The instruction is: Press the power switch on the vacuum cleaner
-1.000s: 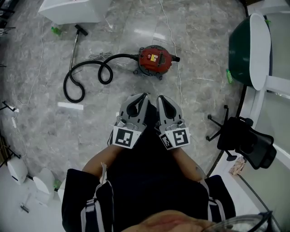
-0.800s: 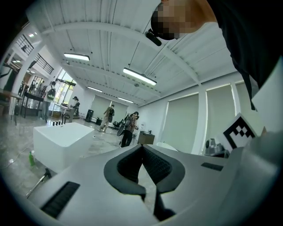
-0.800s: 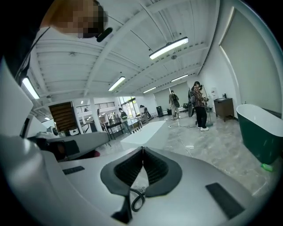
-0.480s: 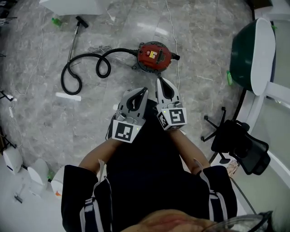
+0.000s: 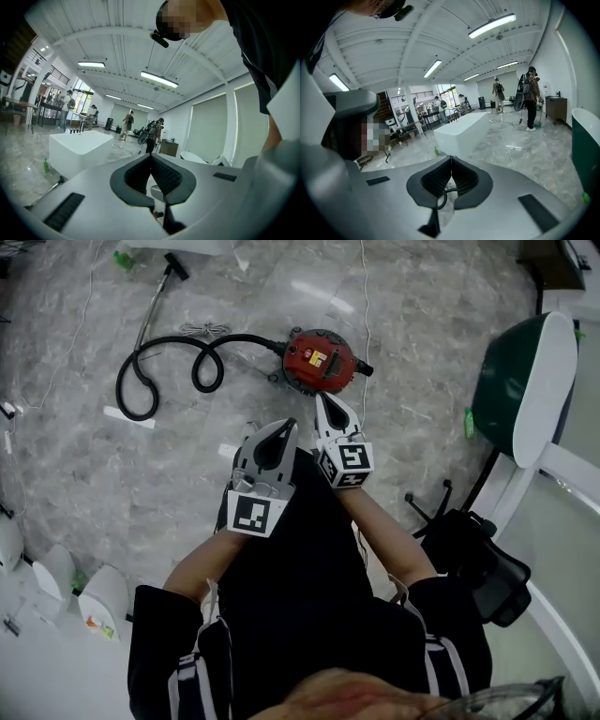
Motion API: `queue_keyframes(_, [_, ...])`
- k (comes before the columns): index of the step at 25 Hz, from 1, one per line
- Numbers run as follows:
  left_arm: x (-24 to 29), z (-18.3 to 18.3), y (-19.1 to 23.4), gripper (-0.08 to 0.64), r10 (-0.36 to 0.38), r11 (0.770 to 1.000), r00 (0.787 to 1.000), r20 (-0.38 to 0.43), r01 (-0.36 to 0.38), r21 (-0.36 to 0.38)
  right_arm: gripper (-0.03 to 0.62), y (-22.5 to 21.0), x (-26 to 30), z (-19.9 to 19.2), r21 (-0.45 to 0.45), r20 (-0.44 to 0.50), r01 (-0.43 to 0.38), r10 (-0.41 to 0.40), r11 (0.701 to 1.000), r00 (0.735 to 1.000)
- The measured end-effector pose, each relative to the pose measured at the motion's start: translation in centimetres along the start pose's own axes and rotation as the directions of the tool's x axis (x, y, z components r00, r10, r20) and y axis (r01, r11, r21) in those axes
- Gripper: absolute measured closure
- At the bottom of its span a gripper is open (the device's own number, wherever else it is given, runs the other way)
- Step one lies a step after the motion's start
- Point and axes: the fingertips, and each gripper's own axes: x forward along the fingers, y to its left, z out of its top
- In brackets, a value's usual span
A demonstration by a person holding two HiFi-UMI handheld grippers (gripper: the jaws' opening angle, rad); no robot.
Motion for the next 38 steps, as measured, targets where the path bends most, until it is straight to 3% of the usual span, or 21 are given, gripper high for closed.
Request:
queue_keyframes(3, [1.1, -0.6, 0.7, 0.541, 0.032, 0.999, 0.999, 0.007, -0.031, -0.030, 0.575, -0.9, 2.3, -1.6, -0.087, -0.054, -0.018, 0.014, 0.996, 0.998])
queue_keyframes(7, [1.9, -2.7, 1.6, 0.541, 0.041, 0.997, 0.999, -0.014, -0.042, -0.069, 0.575, -2.2, 5.5, -4.8, -0.118, -0.106, -0.021, 0.008, 0.993, 0.994])
queue_keyframes(11, [3.7, -4.7, 1.9, 0.541, 0.000, 1.000, 0.999, -0.037, 0.000, -0.001, 0.575, -4.3, 8.4, -7.5, -0.134, -0.132, -0.015, -0.002, 0.991, 0.991])
queue_keyframes(18, [5.0, -6.5, 4.6, 0.541, 0.035, 0.999, 0.999, -0.039, -0.035, -0.011, 0.575, -9.5, 13.4, -15.2, -0.051, -0.289, 0.076, -0.088, 0.996, 0.953])
queue_keyframes(22, [5.8, -8.2, 5.7, 0.541, 0.049, 0.999, 0.998, -0.042, -0.049, -0.005, 0.575, -12.1, 16.1, -18.7, -0.079, -0.320, 0.100, -0.120, 0.992, 0.940])
queue_keyframes(29, [5.6, -12.4, 6.1, 0.541, 0.032, 0.997, 0.994, -0.105, -0.039, -0.066, 0.575, -14.6, 20.6, -25.2, -0.091, -0.375, 0.096, -0.123, 0.991, 0.919])
queue_keyframes(38, [5.6, -14.5, 7.9, 0.541, 0.055, 0.994, 0.992, -0.115, -0.065, -0.088, 0.575, -16.4, 25.3, -29.5, -0.101, -0.410, 0.103, -0.136, 0.989, 0.902])
